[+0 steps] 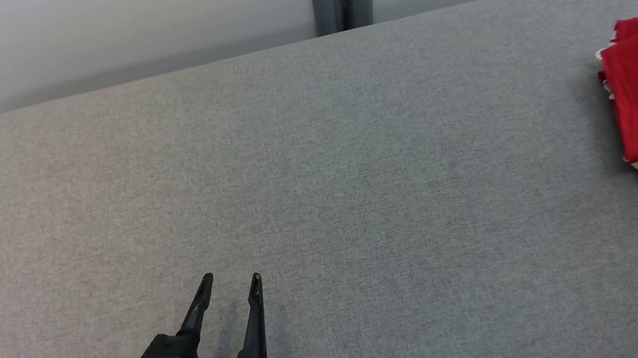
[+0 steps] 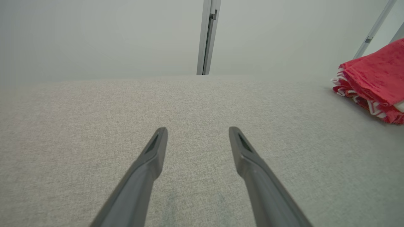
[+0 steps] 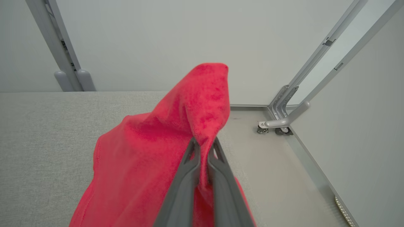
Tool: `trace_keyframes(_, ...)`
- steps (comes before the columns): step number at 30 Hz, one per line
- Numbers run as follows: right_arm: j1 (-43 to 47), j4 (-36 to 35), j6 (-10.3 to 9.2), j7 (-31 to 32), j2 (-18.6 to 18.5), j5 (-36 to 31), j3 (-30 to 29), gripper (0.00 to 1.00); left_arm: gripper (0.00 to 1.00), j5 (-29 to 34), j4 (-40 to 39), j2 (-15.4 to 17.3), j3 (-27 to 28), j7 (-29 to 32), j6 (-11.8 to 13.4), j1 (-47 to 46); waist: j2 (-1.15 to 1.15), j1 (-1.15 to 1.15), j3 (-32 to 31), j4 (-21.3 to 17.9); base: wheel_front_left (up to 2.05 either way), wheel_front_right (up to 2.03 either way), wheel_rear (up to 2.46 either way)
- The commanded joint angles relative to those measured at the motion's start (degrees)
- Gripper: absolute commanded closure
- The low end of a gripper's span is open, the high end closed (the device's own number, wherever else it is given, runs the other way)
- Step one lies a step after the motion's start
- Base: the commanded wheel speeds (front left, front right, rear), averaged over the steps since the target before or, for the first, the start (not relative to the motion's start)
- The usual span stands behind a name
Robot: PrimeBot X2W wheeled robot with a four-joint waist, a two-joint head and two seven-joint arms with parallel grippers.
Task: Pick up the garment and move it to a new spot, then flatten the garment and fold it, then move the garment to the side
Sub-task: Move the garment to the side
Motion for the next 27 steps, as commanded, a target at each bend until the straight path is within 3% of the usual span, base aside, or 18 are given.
trace_keyframes(1,-0.9,0.7,-0.01,-0.7,-0.8,-0.9,-0.6,1.00,0.00,0.5,0.0,0.5,0.0,-0.2,-0.2,-1.0,0.00,0.00,1.1,0.7,0.00,0.00,0.00)
trace_keyframes(6,-2.1,4.1,-0.01,-2.1,-3.2,-5.5,-0.9,1.00,0.00,1.0,-0.5,1.2,-0.4,0.3,-0.2,-2.0,0.00,0.00,3.3,1.8,0.00,0.00,0.00)
trace_keyframes(20,-6.7,12.4,-0.01,-7.8,-3.9,-21.3,-2.7,0.99,0.00,2.6,-4.2,3.4,-1.8,2.9,0.5,-2.9,0.00,0.00,9.1,3.5,0.00,0.00,0.00)
trace_keyframes(21,-7.0,12.9,-0.01,-8.4,-3.6,-22.4,-3.1,0.77,0.00,2.7,-4.5,3.5,-1.9,3.1,0.6,-2.9,0.00,0.00,9.3,3.5,0.00,0.00,0.00)
trace_keyframes(22,-7.2,13.2,-0.01,-9.0,-3.4,-23.5,-3.4,0.44,0.00,2.8,-4.7,3.6,-2.0,3.2,0.6,-2.8,0.00,0.00,9.4,3.5,0.00,0.00,0.00)
trace_keyframes(23,-7.4,13.5,-0.01,-9.9,-3.4,-24.7,-3.8,0.00,0.00,2.7,-4.8,3.7,-2.1,3.2,0.6,-2.8,0.00,0.00,9.5,3.5,0.00,0.00,0.00)
trace_keyframes(27,-7.9,14.1,-0.01,-14.0,-2.5,-28.8,-5.4,0.00,0.00,2.6,-5.3,3.9,-2.3,3.6,1.0,-2.6,0.00,0.00,9.7,3.4,0.00,0.00,0.00)
